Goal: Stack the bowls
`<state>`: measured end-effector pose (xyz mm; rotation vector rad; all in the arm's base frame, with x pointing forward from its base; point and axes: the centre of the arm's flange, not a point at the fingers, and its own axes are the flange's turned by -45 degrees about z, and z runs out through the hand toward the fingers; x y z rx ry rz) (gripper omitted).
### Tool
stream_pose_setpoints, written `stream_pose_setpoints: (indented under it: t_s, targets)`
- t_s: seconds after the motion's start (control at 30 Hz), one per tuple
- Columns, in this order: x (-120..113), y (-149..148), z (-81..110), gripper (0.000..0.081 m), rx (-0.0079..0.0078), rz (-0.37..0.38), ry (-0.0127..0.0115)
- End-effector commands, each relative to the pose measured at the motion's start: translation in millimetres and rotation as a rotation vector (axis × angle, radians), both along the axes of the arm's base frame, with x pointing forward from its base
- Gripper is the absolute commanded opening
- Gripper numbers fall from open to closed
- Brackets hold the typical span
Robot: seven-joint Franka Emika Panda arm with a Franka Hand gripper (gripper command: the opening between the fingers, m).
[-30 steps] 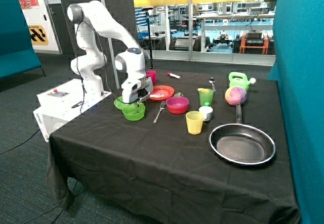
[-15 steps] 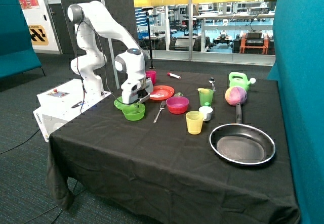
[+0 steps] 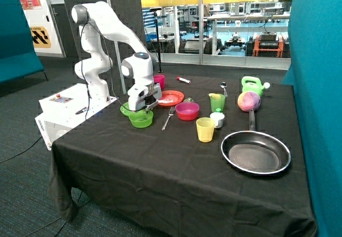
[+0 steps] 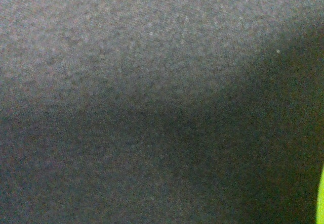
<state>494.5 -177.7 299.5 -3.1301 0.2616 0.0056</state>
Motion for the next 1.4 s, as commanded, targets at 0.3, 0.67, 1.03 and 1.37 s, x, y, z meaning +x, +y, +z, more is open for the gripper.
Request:
stream_pose_setpoints:
  t_s: [0.3,0.67,1.03,1.37]
  targets:
    - [-6,0,-5.6,0.0,-0.0008,0.002,-0.0035]
    - [-2,4,2.7,0.0,-0.0008,0.017,-0.0035]
    - [10,13,31.4,0.0,-0.0008,0.044,-0.0035]
    - [23,30,71.2,0.0,-0.0007,0.089,-0.0035]
